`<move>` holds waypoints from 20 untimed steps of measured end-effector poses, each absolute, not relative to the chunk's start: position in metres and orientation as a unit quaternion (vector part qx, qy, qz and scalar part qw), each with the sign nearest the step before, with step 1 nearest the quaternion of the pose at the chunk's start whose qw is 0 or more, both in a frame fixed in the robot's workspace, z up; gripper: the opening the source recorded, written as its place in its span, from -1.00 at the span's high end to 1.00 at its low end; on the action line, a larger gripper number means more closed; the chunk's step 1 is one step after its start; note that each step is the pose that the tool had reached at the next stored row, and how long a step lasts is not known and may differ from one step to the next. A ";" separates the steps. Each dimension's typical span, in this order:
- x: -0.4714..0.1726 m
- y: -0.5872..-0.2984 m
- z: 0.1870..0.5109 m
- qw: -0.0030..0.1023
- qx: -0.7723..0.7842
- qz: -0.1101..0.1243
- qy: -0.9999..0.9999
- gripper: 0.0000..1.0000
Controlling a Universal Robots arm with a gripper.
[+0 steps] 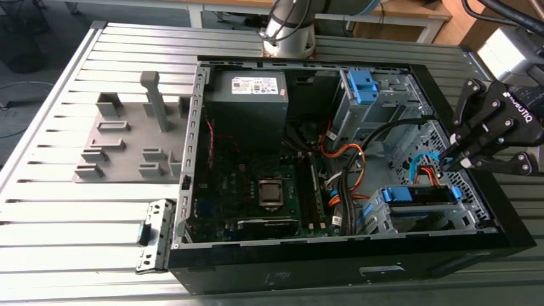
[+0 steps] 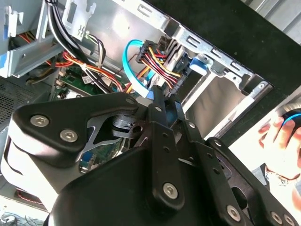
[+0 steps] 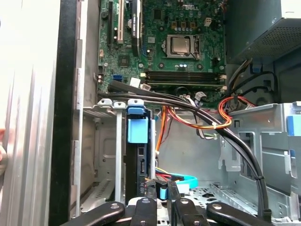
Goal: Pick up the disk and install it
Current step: 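Insert the second disk wire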
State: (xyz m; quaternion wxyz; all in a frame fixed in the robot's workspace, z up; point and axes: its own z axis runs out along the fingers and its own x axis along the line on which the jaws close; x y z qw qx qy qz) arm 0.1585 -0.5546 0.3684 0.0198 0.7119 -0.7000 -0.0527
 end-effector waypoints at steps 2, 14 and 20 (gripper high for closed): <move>0.157 -0.558 0.368 0.020 0.712 -0.053 -0.700 0.58; 0.155 -0.565 0.362 0.020 0.712 -0.053 -0.700 0.55; 0.155 -0.565 0.362 0.020 0.712 -0.053 -0.700 0.44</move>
